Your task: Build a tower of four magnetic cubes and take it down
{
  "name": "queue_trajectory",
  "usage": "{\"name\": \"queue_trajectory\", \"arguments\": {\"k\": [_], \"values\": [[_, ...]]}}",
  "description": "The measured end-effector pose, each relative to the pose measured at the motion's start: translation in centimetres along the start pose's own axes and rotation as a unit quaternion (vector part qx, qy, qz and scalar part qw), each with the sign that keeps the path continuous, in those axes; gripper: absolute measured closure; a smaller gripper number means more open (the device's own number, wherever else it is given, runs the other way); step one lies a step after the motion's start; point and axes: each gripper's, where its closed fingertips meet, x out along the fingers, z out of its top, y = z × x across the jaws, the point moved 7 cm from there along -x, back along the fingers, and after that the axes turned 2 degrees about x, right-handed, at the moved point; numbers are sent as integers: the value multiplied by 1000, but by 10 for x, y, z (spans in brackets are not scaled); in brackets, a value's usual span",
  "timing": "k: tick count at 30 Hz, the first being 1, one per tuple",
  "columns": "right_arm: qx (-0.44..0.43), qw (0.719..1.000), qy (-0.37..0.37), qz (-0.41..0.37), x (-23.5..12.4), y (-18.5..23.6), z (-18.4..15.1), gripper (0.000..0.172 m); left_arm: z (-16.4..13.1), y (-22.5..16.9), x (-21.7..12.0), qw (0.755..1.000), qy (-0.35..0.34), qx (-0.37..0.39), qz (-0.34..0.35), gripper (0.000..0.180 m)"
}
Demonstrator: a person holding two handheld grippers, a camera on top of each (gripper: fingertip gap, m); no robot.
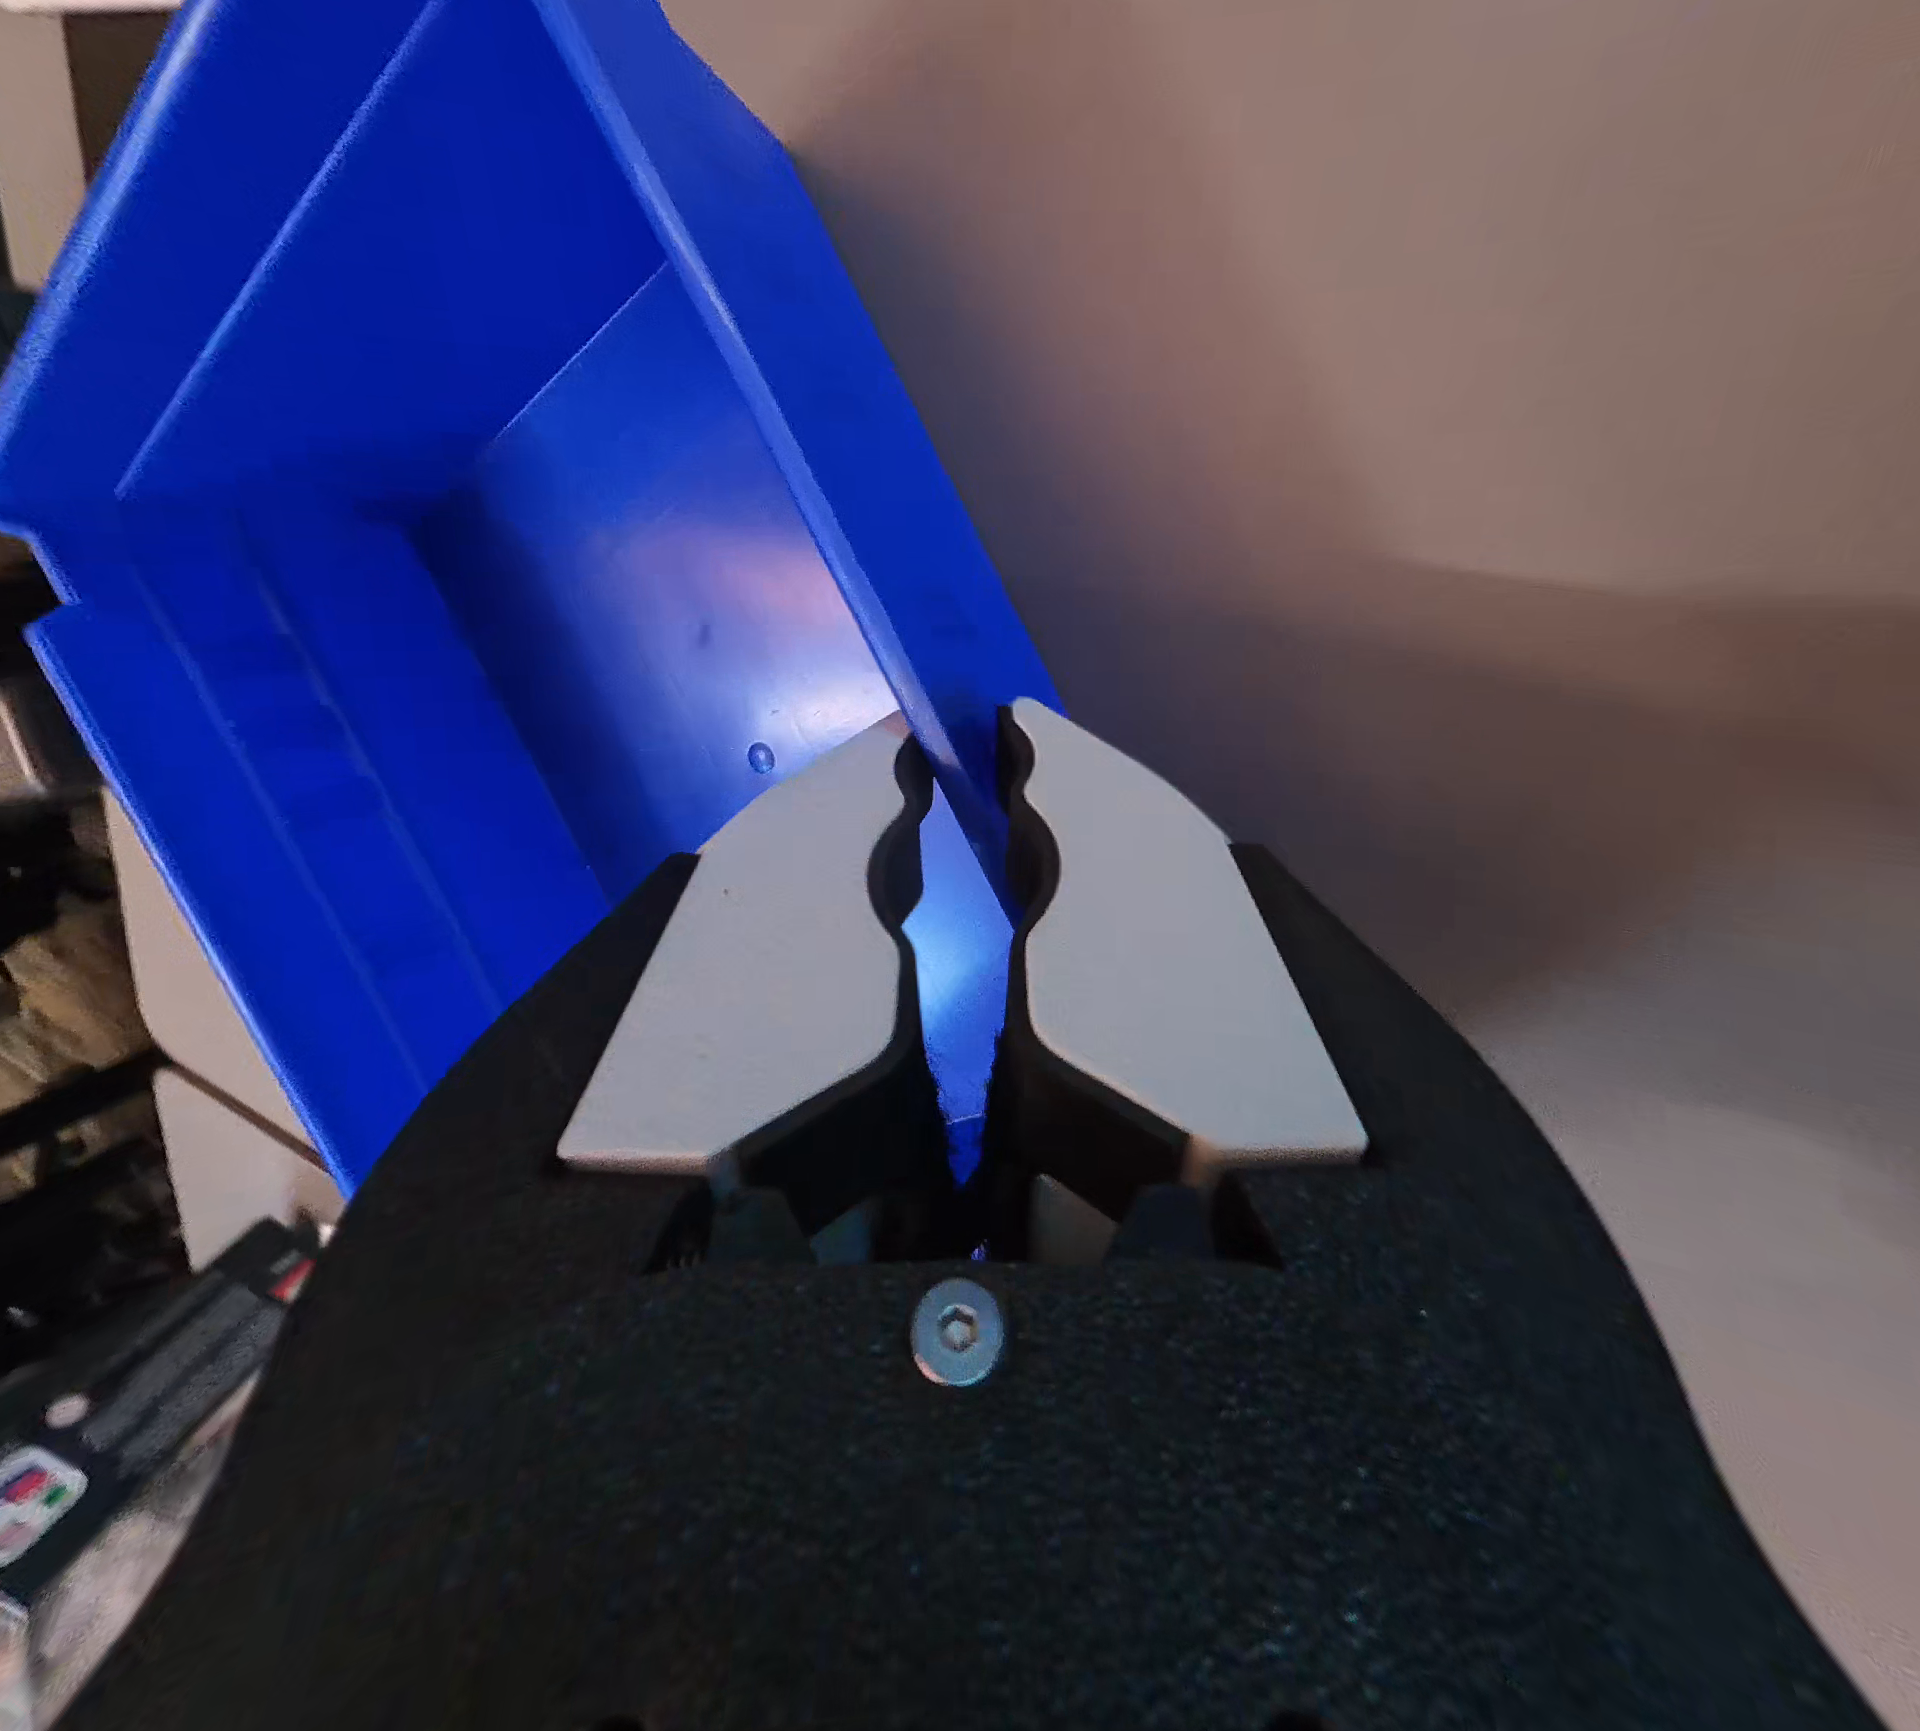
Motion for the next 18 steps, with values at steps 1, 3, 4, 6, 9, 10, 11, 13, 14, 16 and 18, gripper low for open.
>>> {"name": "queue_trajectory", "arguments": {"k": [1,3,4,6,9,10,11,13,14,16,18], "values": [[-17,1000,-8,7,0,4,5,161,4,2,2,1000,1,14,-2,170],[-44,999,-23,21,1,11,16,161,12,7,6,999,4,39,-6,169],[-58,998,-29,27,2,15,22,161,16,9,9,999,2,52,-6,169],[-85,995,-41,37,3,23,33,161,26,11,13,997,-4,78,-9,169],[-118,990,-58,53,5,34,49,162,43,13,19,993,-15,116,-16,169],[-126,988,-64,58,5,37,54,162,49,13,21,991,-19,129,-19,168],[-134,987,-69,62,6,40,59,162,55,14,23,989,-23,143,-23,168],[-149,983,-78,69,7,47,69,162,68,14,27,984,-34,174,-30,168],[-155,982,-81,72,8,49,74,162,75,14,29,981,-42,188,-35,168],[-164,980,-87,76,9,55,85,162,90,14,34,973,-54,218,-45,168],[-170,978,-94,78,12,60,95,161,105,15,39,966,-67,243,-59,168]]}}
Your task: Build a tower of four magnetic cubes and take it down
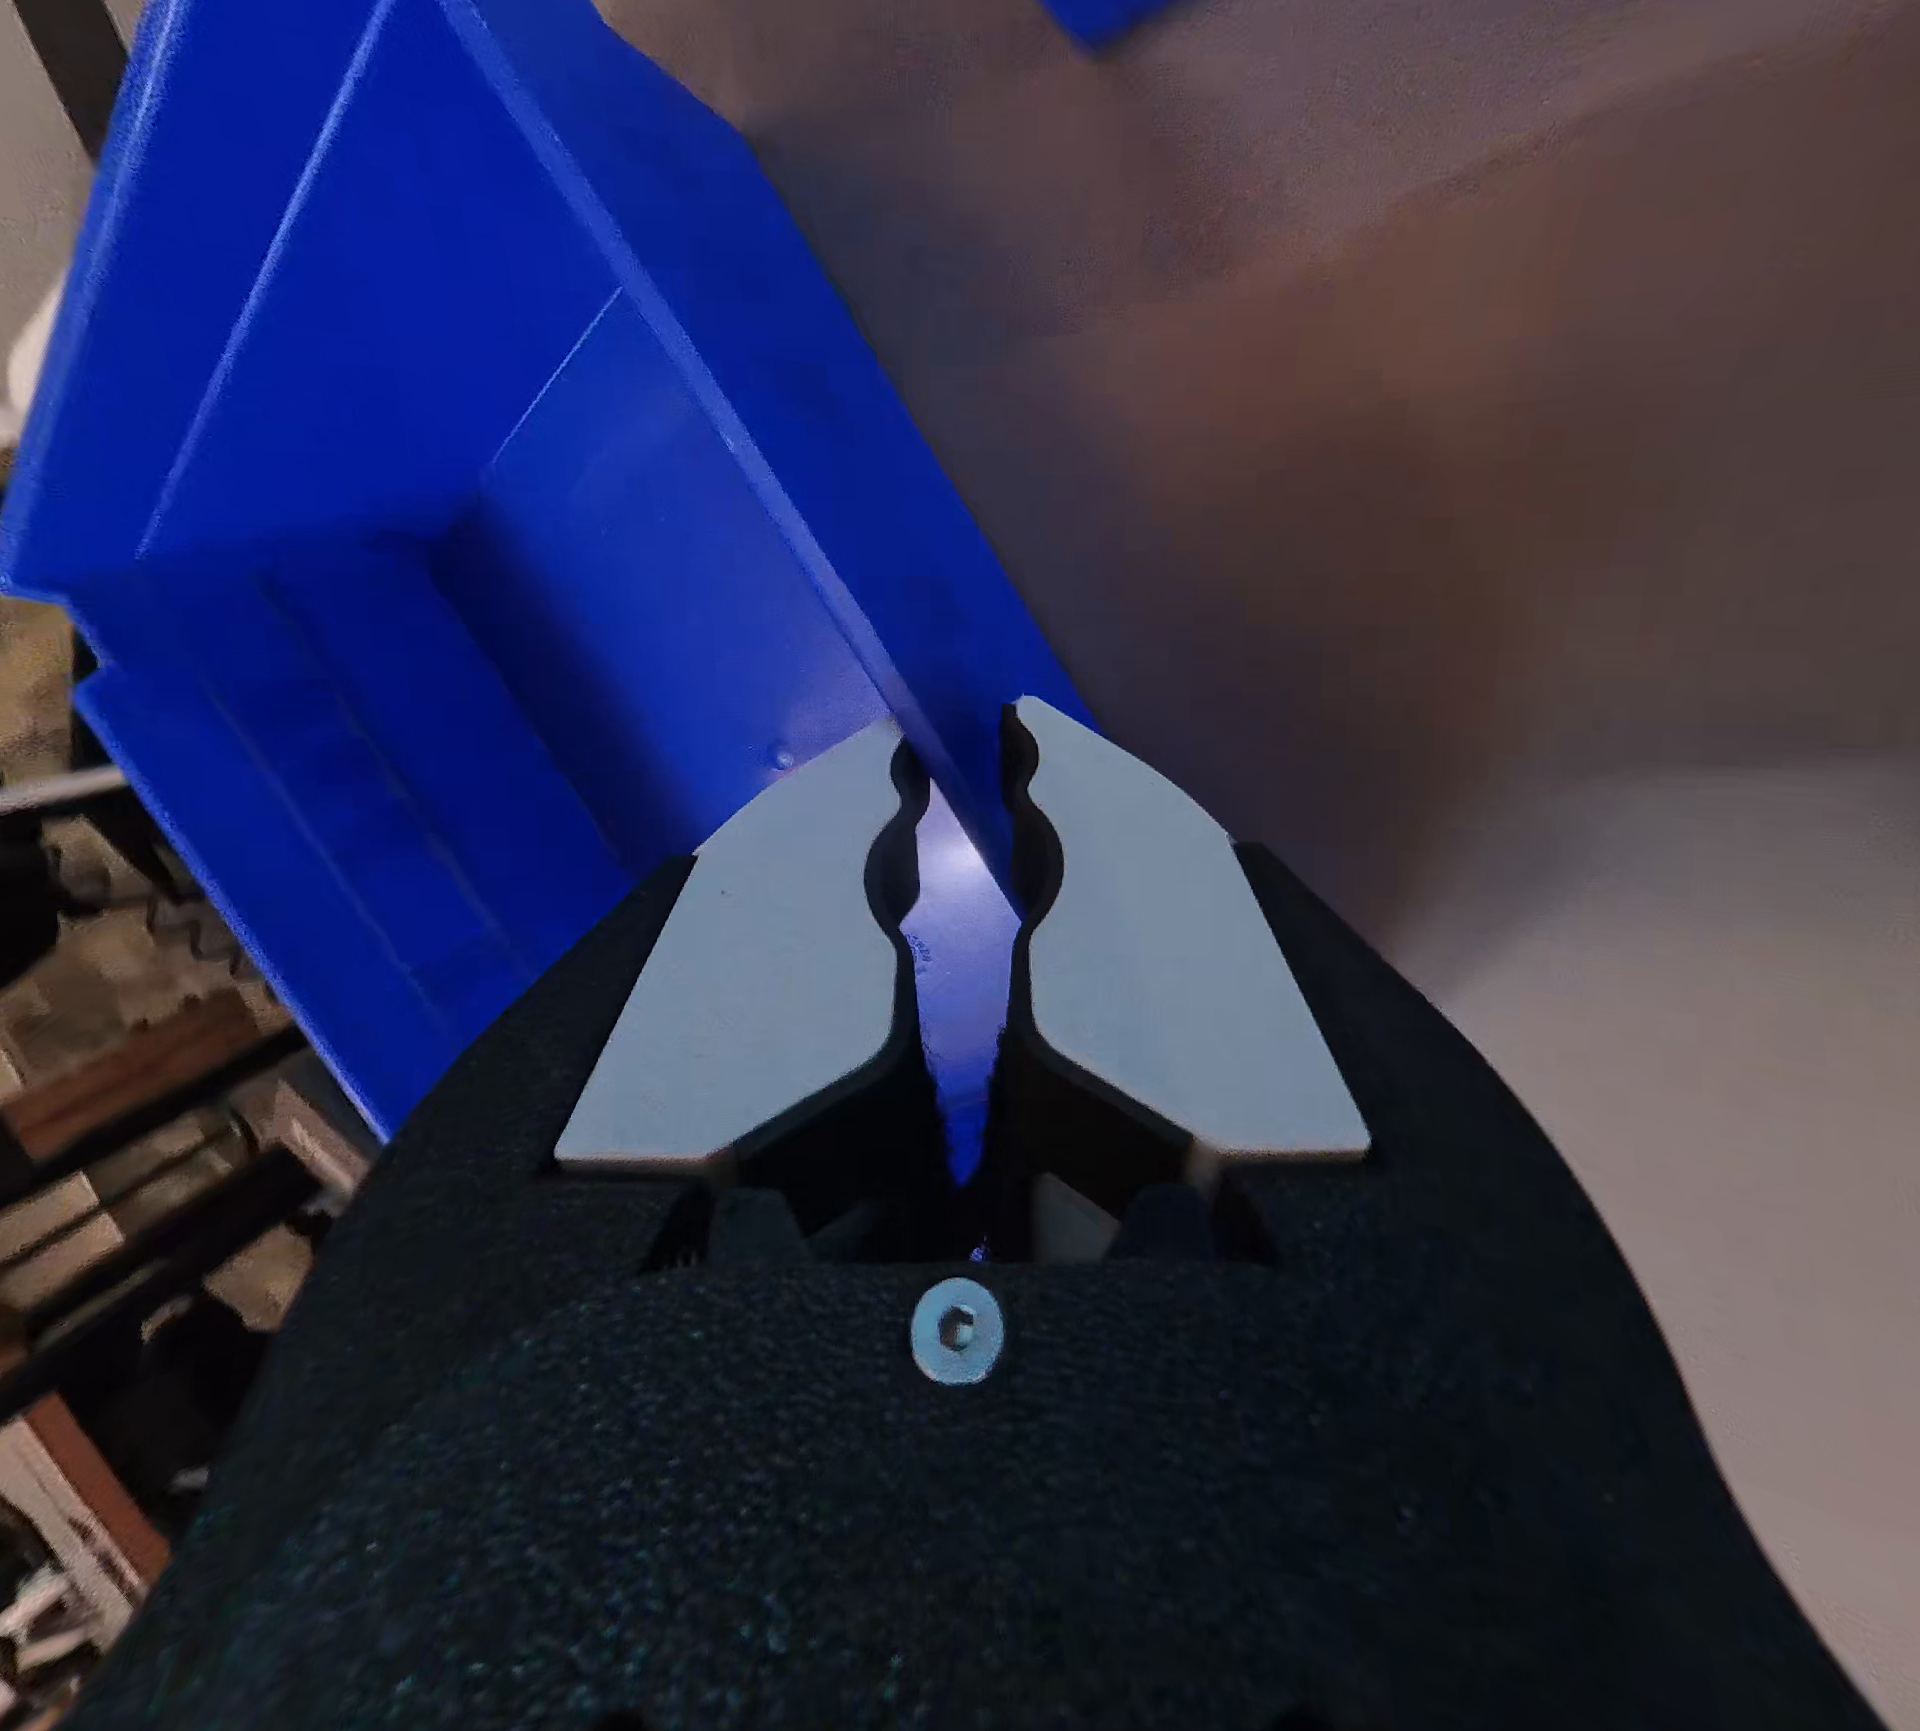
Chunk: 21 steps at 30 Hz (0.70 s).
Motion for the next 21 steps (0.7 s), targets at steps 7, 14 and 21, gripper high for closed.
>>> {"name": "queue_trajectory", "arguments": {"k": [7,14,21], "values": [[3,1000,-14,9,16,-1,33,161,35,28,21,998,-38,42,-27,170],[31,998,-47,3,27,-5,52,149,54,39,30,998,-57,33,-12,166],[123,975,-183,32,-19,-24,44,88,59,35,-23,975,-171,-127,61,64]]}}
